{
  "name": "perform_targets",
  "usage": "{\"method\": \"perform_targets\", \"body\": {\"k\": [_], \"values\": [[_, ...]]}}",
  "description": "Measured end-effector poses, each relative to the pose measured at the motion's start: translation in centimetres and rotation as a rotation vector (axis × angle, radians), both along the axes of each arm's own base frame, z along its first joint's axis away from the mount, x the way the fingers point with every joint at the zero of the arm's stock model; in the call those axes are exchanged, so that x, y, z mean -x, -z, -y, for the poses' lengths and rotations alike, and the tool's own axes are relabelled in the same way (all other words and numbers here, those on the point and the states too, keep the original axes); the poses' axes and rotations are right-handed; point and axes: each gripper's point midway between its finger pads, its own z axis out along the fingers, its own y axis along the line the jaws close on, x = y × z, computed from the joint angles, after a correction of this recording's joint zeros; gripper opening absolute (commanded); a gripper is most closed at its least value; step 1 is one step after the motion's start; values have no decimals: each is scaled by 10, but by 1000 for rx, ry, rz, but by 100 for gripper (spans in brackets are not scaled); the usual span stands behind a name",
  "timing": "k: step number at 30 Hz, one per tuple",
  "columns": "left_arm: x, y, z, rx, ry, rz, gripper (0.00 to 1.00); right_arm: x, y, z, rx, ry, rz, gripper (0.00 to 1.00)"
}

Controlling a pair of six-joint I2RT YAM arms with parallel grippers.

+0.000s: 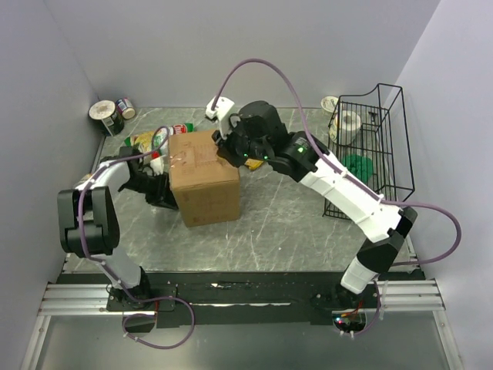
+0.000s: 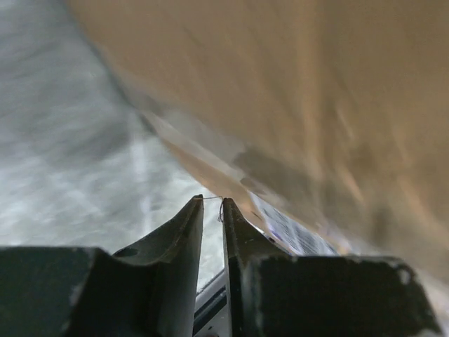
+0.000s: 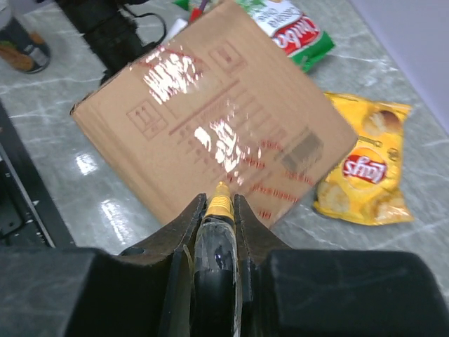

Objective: Unpack the express box

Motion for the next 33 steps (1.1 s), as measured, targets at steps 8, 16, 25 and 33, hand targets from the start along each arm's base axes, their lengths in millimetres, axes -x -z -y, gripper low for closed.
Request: {"method": "perform_targets", "body": {"k": [8, 16, 25, 33], "values": [[-46, -70, -7, -118, 39, 171, 32, -26, -24, 57, 7, 157, 83, 0], [-112, -127, -56, -275, -34, 415, 40, -18, 23, 111, 121, 252, 41, 0], [-186, -135, -27, -206, -98, 633, 42, 6, 82, 111, 228, 187, -96, 0], [-210, -126, 37, -38, 21, 676, 40, 88, 125, 90, 228, -93, -248, 0]]}}
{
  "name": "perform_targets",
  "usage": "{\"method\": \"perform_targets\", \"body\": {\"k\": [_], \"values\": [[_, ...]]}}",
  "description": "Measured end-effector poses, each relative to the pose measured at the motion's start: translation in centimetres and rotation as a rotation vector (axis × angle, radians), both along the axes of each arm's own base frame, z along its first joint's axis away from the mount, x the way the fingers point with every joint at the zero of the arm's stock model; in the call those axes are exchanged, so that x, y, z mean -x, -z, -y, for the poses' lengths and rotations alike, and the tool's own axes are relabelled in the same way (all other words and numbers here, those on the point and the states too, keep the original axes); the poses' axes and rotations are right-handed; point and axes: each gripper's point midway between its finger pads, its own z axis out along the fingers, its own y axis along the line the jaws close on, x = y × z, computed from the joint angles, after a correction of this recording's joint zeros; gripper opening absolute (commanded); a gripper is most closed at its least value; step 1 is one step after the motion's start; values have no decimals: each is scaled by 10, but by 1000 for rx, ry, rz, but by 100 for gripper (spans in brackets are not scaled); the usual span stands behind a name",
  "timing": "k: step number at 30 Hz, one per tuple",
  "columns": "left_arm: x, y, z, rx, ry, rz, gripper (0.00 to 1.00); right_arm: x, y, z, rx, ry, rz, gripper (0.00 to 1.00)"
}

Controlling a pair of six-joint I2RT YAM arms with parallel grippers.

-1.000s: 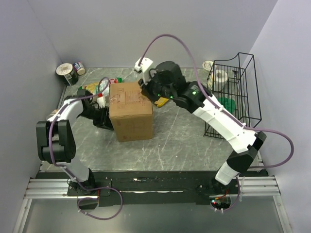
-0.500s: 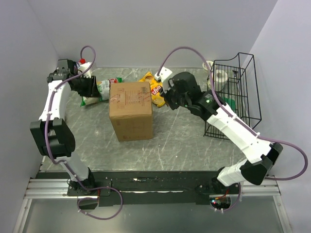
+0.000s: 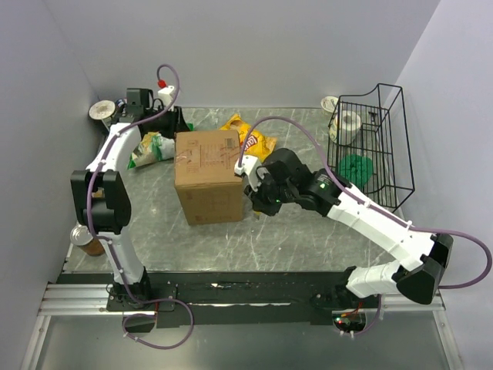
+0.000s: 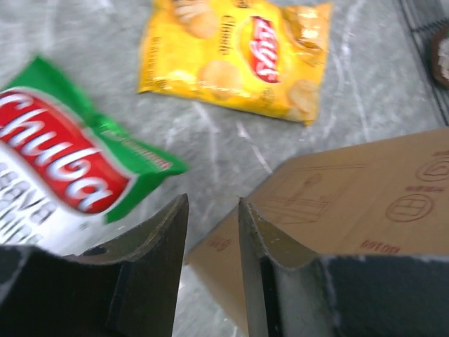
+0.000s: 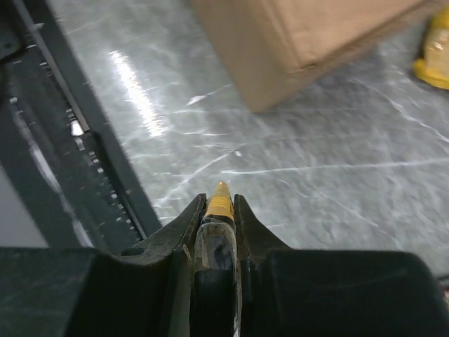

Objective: Unpack the express box

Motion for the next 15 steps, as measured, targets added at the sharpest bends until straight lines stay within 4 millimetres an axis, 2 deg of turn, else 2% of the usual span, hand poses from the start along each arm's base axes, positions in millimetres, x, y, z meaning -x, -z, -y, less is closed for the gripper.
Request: {"method": "perform_targets", "body": {"k": [5, 10, 15], "values": [[11, 3, 16, 23, 48, -6, 40, -4, -6, -11, -38, -11, 10, 0], [51, 16, 15, 28, 49, -62, 40, -21, -6, -19, -36, 24, 44, 0], [87, 9, 14, 42, 38, -68, 40, -37, -2, -13, 12, 70, 91, 0]]}}
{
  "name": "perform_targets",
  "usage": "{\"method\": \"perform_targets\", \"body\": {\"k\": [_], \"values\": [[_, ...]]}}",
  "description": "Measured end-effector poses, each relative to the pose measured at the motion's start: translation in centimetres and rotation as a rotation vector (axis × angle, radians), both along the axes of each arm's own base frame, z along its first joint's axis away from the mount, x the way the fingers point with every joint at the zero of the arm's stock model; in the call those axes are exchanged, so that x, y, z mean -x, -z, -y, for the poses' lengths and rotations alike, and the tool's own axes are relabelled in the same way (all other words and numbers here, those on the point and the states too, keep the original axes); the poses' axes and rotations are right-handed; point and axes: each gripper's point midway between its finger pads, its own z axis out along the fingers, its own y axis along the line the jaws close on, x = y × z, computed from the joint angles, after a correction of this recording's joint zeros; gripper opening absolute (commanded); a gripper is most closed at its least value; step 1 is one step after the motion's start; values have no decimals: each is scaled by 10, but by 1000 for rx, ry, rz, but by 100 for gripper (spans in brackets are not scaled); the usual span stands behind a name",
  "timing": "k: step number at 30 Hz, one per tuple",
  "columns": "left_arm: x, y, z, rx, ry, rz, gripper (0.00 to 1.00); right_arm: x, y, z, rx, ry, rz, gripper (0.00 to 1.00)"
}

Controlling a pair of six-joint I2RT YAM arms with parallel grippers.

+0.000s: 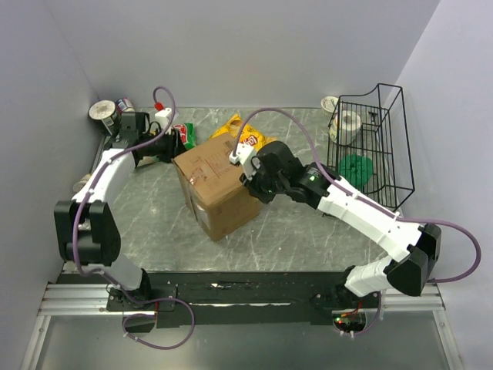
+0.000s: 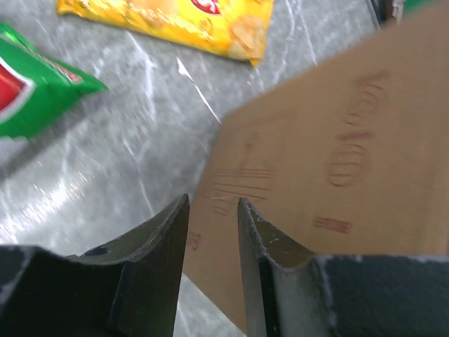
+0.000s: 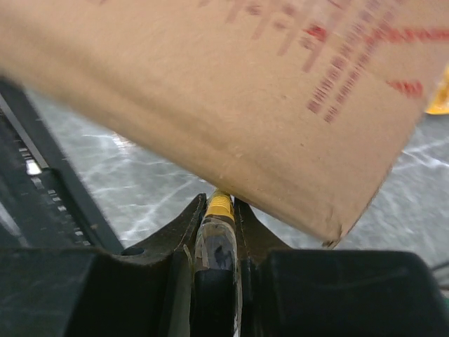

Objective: Unpack the express box

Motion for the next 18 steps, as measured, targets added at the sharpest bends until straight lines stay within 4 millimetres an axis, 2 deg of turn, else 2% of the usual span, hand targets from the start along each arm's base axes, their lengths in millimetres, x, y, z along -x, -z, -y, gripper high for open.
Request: {"method": "perform_targets", "body": {"k": [6, 10, 12, 14, 16, 18], "values": [[34, 1, -1, 10, -18, -9, 44, -19, 0, 17, 26, 57, 31, 0], [38, 7, -13, -36, -66, -33, 49, -18, -2, 25, 47, 47, 36, 0], [39, 8, -26, -53, -104, -58, 50, -15, -9, 32, 51, 47, 31, 0], [35, 1, -51, -45, -174, -73, 54, -18, -30, 41, 27, 70, 48, 0], [29, -14, -77, -15, -234, -47, 58, -24, -64, 46, -34, 90, 107, 0], [28, -33, -95, 35, -268, -5, 61, -26, -100, 46, -114, 92, 175, 0]]}}
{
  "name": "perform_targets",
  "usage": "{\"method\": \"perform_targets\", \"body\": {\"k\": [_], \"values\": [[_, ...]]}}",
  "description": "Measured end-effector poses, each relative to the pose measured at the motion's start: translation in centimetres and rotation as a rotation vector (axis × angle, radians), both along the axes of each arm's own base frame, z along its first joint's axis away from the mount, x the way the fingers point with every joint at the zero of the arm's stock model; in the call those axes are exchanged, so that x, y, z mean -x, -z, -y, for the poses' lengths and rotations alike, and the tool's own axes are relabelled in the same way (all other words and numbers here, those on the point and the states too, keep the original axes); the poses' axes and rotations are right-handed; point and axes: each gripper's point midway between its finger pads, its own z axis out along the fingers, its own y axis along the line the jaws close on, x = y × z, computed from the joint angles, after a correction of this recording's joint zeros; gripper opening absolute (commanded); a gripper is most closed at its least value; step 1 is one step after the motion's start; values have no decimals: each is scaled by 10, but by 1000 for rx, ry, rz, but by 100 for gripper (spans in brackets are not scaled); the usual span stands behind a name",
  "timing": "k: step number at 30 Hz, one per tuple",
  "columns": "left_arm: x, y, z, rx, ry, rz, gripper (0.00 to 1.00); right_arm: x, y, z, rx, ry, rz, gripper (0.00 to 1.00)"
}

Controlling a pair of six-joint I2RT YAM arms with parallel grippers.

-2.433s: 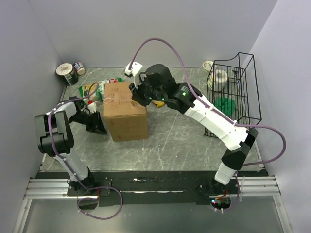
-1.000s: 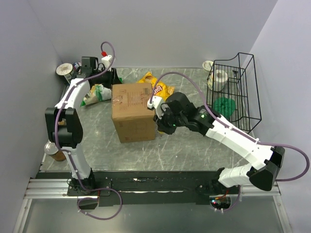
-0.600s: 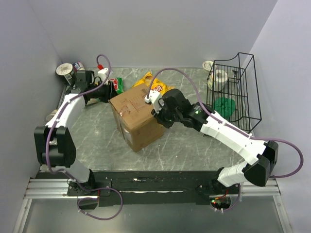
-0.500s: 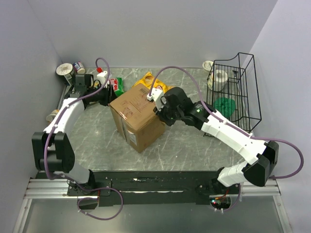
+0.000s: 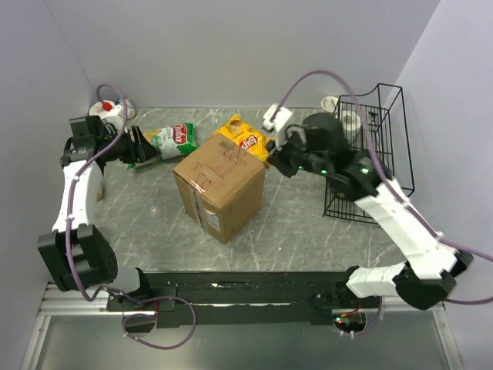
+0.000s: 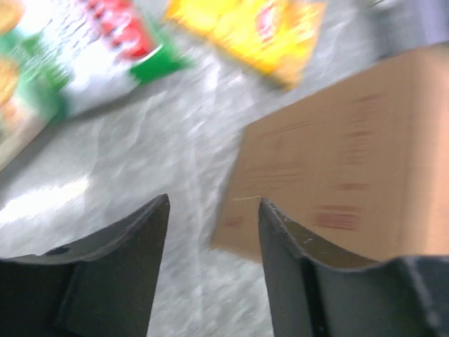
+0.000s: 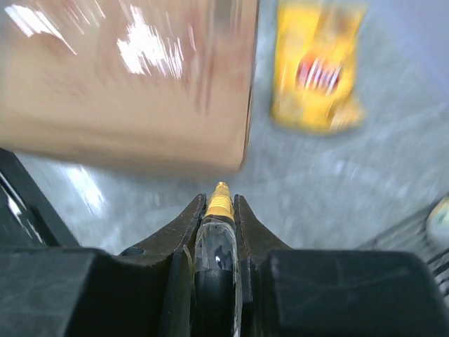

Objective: Unpack the express box

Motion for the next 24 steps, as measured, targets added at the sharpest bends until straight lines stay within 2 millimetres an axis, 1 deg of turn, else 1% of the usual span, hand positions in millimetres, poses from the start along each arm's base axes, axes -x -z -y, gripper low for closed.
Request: {"method": "perform_targets", "body": {"k": [1, 2, 4, 6, 7, 9, 10, 12, 13, 14, 15, 17, 18, 21, 24], "values": [[1, -10, 0, 23, 6, 28, 63, 2, -21, -2, -48, -15, 41, 0], [3, -24, 5, 68, 23, 60, 64, 7, -42, -5, -97, -34, 78, 0], [8, -49, 21, 136, 76, 121, 65, 18, -78, -14, -187, -84, 141, 0], [17, -72, 42, 205, 154, 178, 66, 28, -106, -26, -261, -129, 186, 0], [21, -78, 51, 224, 186, 189, 65, 34, -117, -36, -295, -157, 205, 0], [29, -85, 69, 251, 261, 199, 64, 45, -128, -59, -336, -213, 223, 0], [32, -84, 78, 258, 288, 186, 63, 51, -129, -72, -344, -239, 221, 0], [33, -79, 90, 261, 324, 155, 62, 55, -127, -95, -349, -263, 212, 0], [33, -74, 96, 261, 339, 134, 61, 58, -123, -111, -345, -281, 199, 0], [31, -66, 100, 259, 343, 103, 61, 57, -114, -127, -334, -291, 181, 0], [30, -59, 101, 259, 338, 78, 60, 60, -111, -133, -330, -303, 173, 0], [27, -47, 99, 255, 310, 28, 59, 62, -93, -154, -299, -322, 138, 0], [26, -44, 98, 262, 299, 8, 58, 62, -84, -163, -285, -325, 121, 0], [27, -43, 97, 278, 268, -16, 56, 62, -63, -179, -243, -316, 94, 0], [29, -41, 98, 307, 234, -44, 54, 61, -54, -183, -221, -280, 99, 0]]}}
